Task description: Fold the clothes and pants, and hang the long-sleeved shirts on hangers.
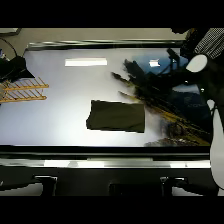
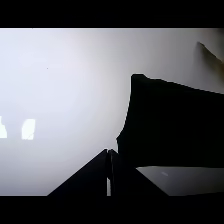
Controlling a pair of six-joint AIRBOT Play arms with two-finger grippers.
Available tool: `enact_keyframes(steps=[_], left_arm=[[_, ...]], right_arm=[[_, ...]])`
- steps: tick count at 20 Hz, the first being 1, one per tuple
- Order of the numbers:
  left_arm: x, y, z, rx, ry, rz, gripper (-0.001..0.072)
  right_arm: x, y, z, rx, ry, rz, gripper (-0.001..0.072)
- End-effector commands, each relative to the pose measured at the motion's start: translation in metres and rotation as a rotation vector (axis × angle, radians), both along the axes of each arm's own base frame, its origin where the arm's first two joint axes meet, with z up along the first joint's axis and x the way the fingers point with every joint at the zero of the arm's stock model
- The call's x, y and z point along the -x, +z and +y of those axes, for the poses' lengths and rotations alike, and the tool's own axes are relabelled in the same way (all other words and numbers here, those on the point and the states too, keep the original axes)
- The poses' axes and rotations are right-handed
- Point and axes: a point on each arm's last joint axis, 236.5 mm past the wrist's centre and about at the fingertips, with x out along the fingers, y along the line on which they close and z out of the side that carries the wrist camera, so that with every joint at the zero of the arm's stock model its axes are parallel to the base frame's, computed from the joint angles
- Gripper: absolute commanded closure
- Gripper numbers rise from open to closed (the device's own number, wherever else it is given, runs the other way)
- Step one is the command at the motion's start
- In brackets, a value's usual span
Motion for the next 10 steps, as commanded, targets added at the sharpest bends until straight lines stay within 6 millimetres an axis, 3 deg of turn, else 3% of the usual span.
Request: enact_keyframes(steps=[1,5,10], left_arm=[[0.0,0.0,0.0,-0.001,-0.002,-0.001,0.0689],[0.0,0.0,0.0,-0.001,-0.002,-0.001,0.0689],[0.0,0.0,0.0,-0.001,-0.002,-0.001,0.0689]], right_arm=[[0.012,-0.055,-0.062,0.023,-0.043,0.068,0.0166],[0.037,-0.132,-0.052,-0.067,-0.012,0.171,0.017],[0.036,-0.184,-0.023,-0.169,-0.007,0.224,0.0182]])
